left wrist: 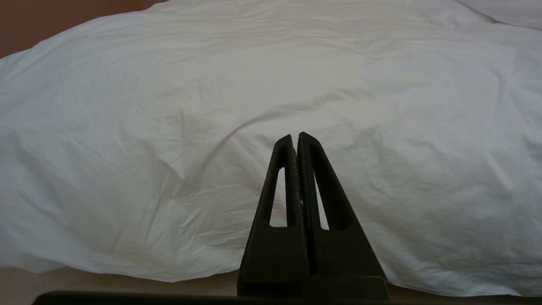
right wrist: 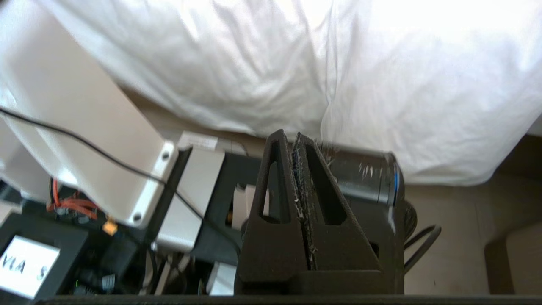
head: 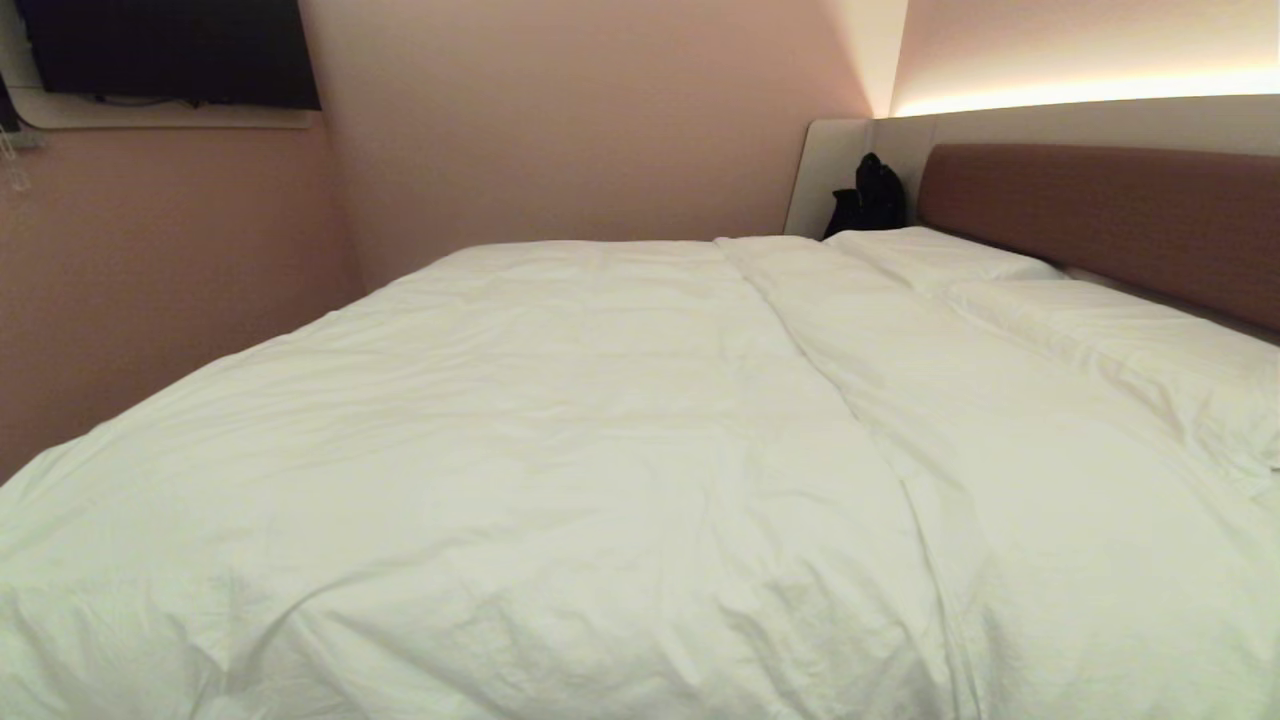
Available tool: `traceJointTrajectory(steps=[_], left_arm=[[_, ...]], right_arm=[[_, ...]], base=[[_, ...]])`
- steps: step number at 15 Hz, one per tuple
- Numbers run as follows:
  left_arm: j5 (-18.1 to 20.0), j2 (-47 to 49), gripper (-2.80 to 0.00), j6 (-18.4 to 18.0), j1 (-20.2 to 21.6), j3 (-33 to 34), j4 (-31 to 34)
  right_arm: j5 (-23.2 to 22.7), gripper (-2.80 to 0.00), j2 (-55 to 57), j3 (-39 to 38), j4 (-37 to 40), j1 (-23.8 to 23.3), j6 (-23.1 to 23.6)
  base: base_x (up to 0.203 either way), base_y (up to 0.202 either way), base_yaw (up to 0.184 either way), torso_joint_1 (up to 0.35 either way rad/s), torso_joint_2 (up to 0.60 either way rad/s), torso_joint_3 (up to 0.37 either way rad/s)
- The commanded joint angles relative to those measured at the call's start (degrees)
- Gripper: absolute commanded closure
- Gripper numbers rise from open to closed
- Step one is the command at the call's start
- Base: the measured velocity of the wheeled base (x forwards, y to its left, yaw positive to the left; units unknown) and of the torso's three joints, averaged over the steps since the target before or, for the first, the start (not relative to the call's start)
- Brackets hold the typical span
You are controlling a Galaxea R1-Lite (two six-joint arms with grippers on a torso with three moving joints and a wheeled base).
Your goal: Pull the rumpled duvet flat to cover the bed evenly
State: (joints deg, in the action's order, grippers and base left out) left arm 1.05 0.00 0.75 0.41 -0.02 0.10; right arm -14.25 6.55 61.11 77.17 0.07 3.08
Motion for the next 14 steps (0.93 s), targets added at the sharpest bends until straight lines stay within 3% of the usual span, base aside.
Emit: traceJointTrajectory(steps=[1,10,14], left_arm=[[0.0,0.0,0.00,0.0,0.0,0.0,0.0],[0.0,0.0,0.00,0.0,0.0,-0.1,0.0],[0.0,0.0,0.00,0.0,0.0,-0.1,0.0]], right_arm=[[1.2,0.00,-2.4,-0.1,-2.3,0.0,-2.6],[6.3,0.00,-6.4,0.3,-8.1,0.0,-7.6],[12.2,0.00,-6.4,-4.6,-19.9,0.0,-8.7]], base=[[0.000,0.000,0.000,0.000,0.00,0.000],[0.000,0.000,0.000,0.000,0.00,0.000],[0.000,0.000,0.000,0.000,0.00,0.000]])
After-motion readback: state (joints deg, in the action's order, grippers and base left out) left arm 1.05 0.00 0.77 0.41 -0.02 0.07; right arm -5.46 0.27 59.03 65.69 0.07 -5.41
